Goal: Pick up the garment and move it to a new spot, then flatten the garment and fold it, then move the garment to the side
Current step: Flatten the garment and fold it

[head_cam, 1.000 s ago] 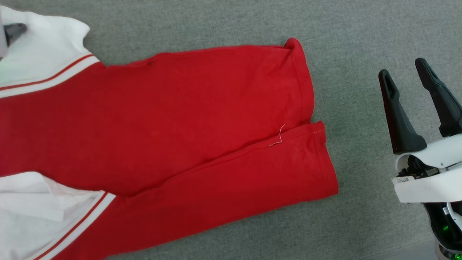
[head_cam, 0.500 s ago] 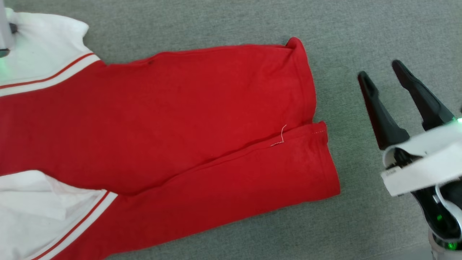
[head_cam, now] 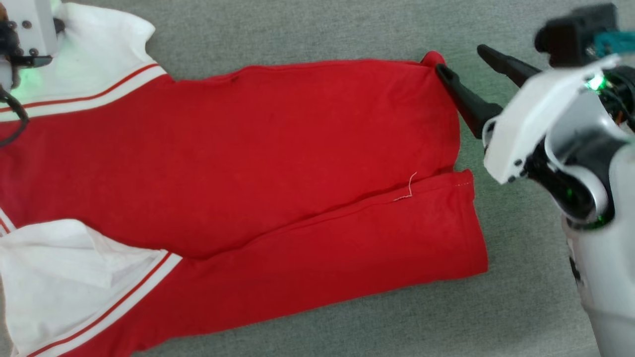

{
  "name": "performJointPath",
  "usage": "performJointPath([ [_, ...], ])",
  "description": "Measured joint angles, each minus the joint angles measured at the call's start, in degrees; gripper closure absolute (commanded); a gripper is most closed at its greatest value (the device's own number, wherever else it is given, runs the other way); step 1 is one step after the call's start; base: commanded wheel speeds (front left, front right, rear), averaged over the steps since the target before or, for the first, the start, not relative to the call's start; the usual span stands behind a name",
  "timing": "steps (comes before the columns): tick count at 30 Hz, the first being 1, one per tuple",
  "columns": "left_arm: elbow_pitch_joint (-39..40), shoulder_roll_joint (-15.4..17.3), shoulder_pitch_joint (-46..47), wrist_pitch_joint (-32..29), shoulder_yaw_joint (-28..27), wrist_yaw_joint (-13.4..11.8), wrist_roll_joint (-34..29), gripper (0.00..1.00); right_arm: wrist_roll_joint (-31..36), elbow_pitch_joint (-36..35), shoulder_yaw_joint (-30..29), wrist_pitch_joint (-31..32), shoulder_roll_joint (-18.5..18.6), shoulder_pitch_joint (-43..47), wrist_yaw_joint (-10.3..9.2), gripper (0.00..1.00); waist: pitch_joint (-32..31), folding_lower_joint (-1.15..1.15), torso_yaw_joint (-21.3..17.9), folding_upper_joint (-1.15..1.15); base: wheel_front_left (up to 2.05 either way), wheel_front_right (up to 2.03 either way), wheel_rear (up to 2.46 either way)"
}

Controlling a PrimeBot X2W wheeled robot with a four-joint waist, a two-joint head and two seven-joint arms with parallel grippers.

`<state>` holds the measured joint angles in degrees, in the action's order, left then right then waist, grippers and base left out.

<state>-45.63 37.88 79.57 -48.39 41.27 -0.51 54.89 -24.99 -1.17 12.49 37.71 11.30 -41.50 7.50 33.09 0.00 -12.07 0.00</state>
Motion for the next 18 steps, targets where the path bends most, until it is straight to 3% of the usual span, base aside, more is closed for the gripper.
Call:
performJointPath([
  [9,-2.7,-1.5,1.3,1.5,0.1,1.6,0.0,1.0,-1.1,13.0,1.1,10.1,-2.9,-7.4,-0.01,0.0,0.4,0.0,0.9,0.0,0.0,0.0,0.0],
  [10,-3.1,-1.6,1.5,1.6,0.1,1.6,0.0,1.0,-1.3,13.8,1.5,11.1,-3.2,-7.9,0.0,0.2,0.5,0.0,0.9,0.0,0.0,0.0,0.0],
  [11,-3.3,-1.7,1.6,1.7,0.1,1.8,0.0,1.0,-1.3,14.5,1.8,12.1,-3.3,-8.5,-0.01,0.56,0.5,0.0,1.0,0.0,0.0,0.0,0.0],
  [12,-3.6,-1.9,1.6,1.8,0.1,2.0,0.1,1.0,-1.8,15.0,2.1,13.3,-3.4,-9.1,-0.01,1.0,0.4,0.0,1.0,0.0,0.0,0.0,0.0],
  [18,-5.2,-3.1,1.9,3.0,0.2,2.5,0.3,1.0,-3.2,17.1,2.6,15.7,-3.9,-10.7,0.0,1.0,0.2,0.0,1.5,0.0,0.0,0.0,0.0],
])
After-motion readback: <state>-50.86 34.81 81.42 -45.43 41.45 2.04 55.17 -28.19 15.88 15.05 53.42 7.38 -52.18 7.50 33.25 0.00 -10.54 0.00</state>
